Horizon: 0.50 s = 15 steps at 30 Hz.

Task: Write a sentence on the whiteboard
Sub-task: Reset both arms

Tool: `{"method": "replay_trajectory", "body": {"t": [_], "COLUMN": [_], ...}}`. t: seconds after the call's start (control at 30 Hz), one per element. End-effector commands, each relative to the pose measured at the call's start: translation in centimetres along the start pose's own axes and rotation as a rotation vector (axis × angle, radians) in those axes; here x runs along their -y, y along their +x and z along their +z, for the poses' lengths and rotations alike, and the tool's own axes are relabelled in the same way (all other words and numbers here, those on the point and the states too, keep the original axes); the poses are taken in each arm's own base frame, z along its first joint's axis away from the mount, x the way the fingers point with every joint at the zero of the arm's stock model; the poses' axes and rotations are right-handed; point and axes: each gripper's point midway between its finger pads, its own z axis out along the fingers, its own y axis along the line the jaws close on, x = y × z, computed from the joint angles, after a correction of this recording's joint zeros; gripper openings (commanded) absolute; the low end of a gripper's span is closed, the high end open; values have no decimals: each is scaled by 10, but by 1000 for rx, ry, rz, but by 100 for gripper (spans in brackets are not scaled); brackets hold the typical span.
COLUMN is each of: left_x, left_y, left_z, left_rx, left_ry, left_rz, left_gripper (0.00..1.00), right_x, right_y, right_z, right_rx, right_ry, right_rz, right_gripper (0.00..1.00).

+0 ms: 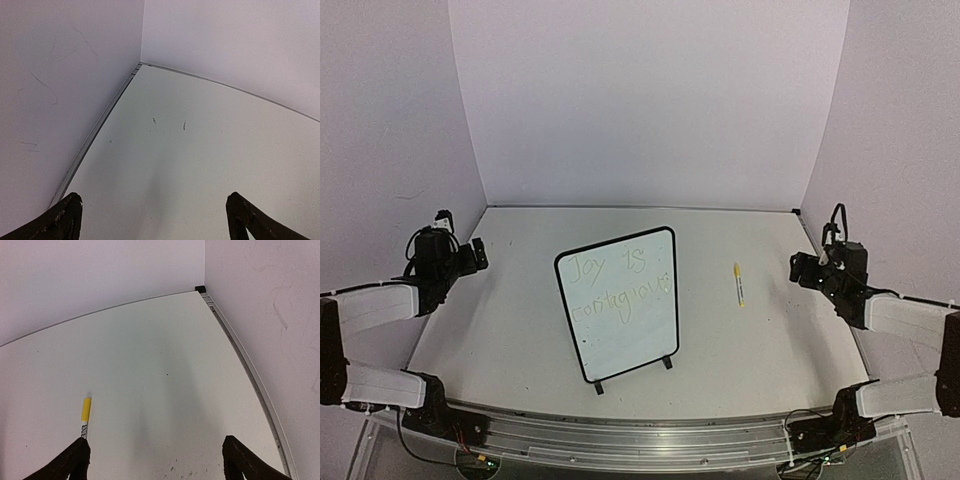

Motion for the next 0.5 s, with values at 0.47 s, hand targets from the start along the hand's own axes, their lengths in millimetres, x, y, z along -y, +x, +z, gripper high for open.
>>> {"method": "replay_trajectory", "body": {"t": [0.47], "left_x": [-17], "left_y": [-1], "left_z": [4], "left_rx": [114], "left_ry": [-79], "left_rz": [-15], "left_gripper": [99], "right_x": [19], "right_y": [-16], "right_z": [-34], "right_rx": [190], "right_ry": [61], "right_rz": [-15], "right_gripper": [88]}}
